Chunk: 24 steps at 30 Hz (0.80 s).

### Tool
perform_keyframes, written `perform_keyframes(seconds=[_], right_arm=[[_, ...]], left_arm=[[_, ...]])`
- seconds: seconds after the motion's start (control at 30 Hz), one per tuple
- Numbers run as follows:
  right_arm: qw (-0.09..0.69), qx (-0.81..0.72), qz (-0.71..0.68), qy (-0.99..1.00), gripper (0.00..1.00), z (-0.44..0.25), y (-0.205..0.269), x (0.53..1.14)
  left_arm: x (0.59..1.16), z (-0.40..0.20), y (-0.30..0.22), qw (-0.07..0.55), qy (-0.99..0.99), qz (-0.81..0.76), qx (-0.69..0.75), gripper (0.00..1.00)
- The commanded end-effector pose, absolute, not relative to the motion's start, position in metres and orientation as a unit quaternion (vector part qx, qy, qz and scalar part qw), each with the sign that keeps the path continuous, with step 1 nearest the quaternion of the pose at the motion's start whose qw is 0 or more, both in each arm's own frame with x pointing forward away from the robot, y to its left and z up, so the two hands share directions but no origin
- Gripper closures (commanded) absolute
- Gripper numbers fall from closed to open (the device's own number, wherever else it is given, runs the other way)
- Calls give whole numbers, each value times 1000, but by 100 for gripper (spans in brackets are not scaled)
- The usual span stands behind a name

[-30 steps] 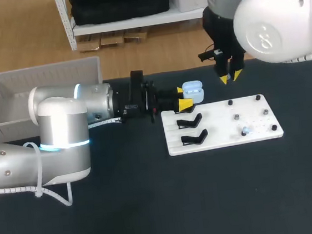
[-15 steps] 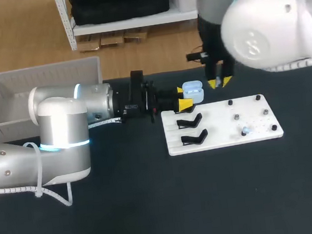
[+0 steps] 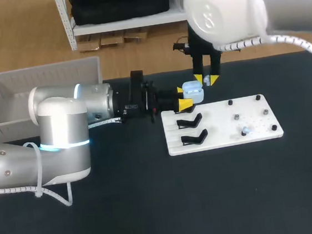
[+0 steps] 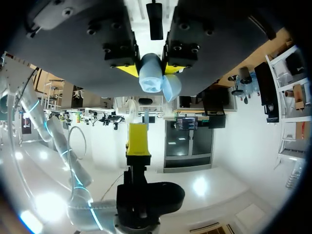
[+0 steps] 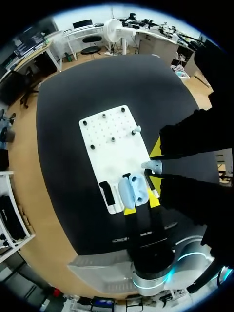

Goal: Pick up each earbud case from the left stands, insert the matching earbuds, close the lid, and place the case in the box.

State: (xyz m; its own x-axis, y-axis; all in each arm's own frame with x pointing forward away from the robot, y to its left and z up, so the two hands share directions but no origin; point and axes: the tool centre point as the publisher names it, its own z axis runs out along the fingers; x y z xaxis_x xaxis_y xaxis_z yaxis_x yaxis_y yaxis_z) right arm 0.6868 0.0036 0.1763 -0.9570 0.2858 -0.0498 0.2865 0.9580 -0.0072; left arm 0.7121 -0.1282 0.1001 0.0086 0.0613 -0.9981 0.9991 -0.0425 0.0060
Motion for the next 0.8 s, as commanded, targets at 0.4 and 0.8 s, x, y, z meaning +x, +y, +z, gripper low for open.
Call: perform_keyframes(seconds=[0.4, 0.8], right_arm=[[16, 209, -6, 978, 100, 176, 15, 692], [-20, 304, 11, 952, 100, 169, 18, 697]], left_arm=[[712, 99, -128, 478, 502, -493, 527, 100], [712, 99, -128, 478, 502, -493, 527, 100]])
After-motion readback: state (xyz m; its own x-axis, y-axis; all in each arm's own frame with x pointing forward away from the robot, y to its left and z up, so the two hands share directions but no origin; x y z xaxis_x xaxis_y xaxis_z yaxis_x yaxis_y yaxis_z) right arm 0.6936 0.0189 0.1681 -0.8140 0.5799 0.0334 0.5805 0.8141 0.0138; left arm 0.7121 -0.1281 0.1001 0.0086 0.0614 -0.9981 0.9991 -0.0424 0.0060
